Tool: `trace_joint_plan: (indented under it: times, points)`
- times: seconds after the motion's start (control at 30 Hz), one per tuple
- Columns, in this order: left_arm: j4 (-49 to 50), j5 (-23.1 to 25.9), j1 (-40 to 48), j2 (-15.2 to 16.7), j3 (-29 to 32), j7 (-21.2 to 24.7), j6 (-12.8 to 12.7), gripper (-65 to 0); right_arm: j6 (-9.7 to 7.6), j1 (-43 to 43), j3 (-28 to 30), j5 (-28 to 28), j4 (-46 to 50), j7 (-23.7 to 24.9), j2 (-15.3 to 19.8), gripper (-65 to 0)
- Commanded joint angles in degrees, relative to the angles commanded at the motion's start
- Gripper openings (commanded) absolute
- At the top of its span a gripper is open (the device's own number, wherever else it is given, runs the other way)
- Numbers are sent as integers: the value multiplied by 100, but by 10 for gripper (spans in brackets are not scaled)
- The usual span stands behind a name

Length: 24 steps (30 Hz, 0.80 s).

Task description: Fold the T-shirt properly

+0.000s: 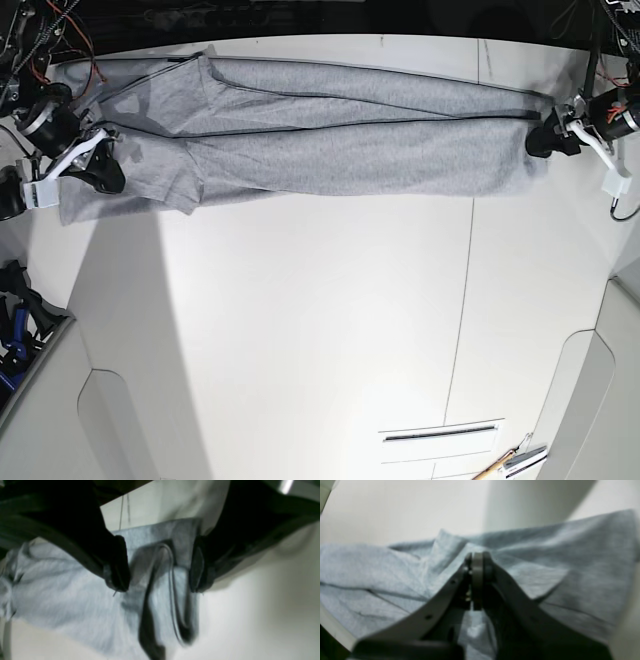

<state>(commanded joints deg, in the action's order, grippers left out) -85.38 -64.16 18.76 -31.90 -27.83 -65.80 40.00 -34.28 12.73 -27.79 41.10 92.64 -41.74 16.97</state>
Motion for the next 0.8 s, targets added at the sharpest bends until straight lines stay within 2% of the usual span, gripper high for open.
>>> trace_joint_plan:
  times: [0.1,0.13,0.37,0.6,0.73,0.77,0.8]
  points:
    - [0,737,33,0,330,487,0,-239,0,0,162,-127,-2,17,0,-650]
    - [0,841,33,-2,400,573,0,-239,2,2,164,-125,-2,15,0,-650]
    - [-24,745,15,-20,564,713,0,-239,50,2,162,-122,-2,15,0,-650]
    - [-415,767,-83,-431,562,732,0,-240,48,2,162,-116,-2,13,0,-650]
    - [-584,852,-83,-431,527,780,0,-239,48,2,162,-105,-2,13,0,-650]
    - [-584,960,-81,-428,527,815,0,-233,48,2,162,-105,-2,13,0,-650]
    - [-575,1038,-81,-426,527,817,0,-197,48,2,162,-105,-2,13,0,-650]
